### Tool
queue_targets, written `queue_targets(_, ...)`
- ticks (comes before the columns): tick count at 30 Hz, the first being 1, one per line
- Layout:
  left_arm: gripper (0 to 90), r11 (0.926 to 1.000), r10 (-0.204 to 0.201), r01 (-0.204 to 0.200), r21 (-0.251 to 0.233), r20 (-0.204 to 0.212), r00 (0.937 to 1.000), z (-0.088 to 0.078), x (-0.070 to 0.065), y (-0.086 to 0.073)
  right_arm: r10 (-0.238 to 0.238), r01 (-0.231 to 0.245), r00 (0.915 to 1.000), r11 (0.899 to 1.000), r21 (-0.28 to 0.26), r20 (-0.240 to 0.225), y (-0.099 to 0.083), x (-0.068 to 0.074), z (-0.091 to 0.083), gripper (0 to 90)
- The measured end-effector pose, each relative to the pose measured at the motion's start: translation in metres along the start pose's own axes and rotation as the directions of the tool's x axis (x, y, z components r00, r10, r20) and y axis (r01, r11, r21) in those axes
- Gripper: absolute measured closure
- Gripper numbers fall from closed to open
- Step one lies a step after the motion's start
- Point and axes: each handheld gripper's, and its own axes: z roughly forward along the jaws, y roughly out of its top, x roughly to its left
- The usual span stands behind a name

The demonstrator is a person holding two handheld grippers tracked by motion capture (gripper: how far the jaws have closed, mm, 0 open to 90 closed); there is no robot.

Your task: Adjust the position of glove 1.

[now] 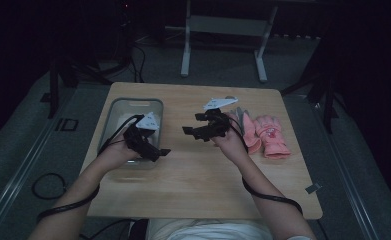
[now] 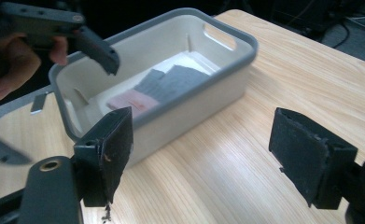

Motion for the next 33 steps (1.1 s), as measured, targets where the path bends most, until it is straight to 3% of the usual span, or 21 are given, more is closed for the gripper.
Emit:
queue_targets(6,3.7,0.9983,0.041,-0.039,-0.044,0.049,0.9979,0.011,-0.022,0.011,0.041,-0.040,0.9992,0.999,-0.036,0.003,-0.011,-0.011,-0.018,15.2)
queue_targets(7,3.7,0.9979,0.033,-0.029,-0.058,0.060,0.9977,0.013,-0.024,0.012,0.050,-0.050,0.9987,0.998,-0.029,0.009,-0.013,-0.012,-0.021,14.8)
queue_targets(13,3.7,0.9959,0.025,-0.016,-0.089,0.102,0.9944,0.026,-0.040,0.017,0.023,-0.019,0.9976,0.999,-0.051,0.066,-0.027,-0.020,-0.037,11.7)
queue_targets(15,3.7,0.9949,0.023,-0.012,-0.100,0.115,0.9931,0.032,-0.046,0.016,0.000,0.008,0.9941,0.997,-0.073,0.109,-0.033,-0.024,-0.047,21.4)
queue_targets(17,3.7,0.9945,0.030,-0.017,-0.104,0.124,0.9918,0.039,-0.052,0.013,0.006,0.002,0.9930,0.998,-0.066,0.118,-0.036,-0.032,-0.056,40.6)
queue_targets(19,3.7,0.9946,0.027,-0.013,-0.103,0.135,0.9904,0.045,-0.058,0.011,0.026,-0.017,0.9904,0.998,-0.062,0.136,-0.039,-0.039,-0.064,51.4)
queue_targets(20,3.7,0.9948,0.030,-0.016,-0.100,0.139,0.9898,0.049,-0.061,0.009,0.004,0.002,0.9879,0.999,-0.038,0.155,-0.041,-0.044,-0.069,60.0)
queue_targets(22,3.7,0.9957,0.033,-0.020,-0.091,0.147,0.9886,0.055,-0.067,0.006,-0.035,0.042,0.9803,0.999,-0.032,0.194,-0.045,-0.052,-0.077,63.9)
queue_targets(25,3.7,0.9959,0.028,-0.014,-0.089,0.155,0.9875,0.063,-0.077,-0.001,-0.026,0.028,0.9730,1.000,-0.007,0.229,-0.050,-0.068,-0.086,67.1)
queue_targets(29,3.7,0.9954,0.048,-0.037,-0.088,0.127,0.9907,0.072,-0.090,-0.011,0.010,-0.019,0.9563,0.999,0.026,0.292,-0.060,-0.095,-0.096,70.0)
queue_targets(31,3.7,0.9956,0.048,-0.037,-0.086,0.130,0.9904,0.074,-0.091,-0.013,0.034,-0.045,0.9496,0.999,0.029,0.312,-0.065,-0.105,-0.097,71.5)
queue_targets(33,3.7,0.9961,0.036,-0.025,-0.084,0.133,0.9905,0.080,-0.097,-0.022,0.040,-0.066,0.9423,0.996,0.065,0.332,-0.070,-0.117,-0.093,71.1)
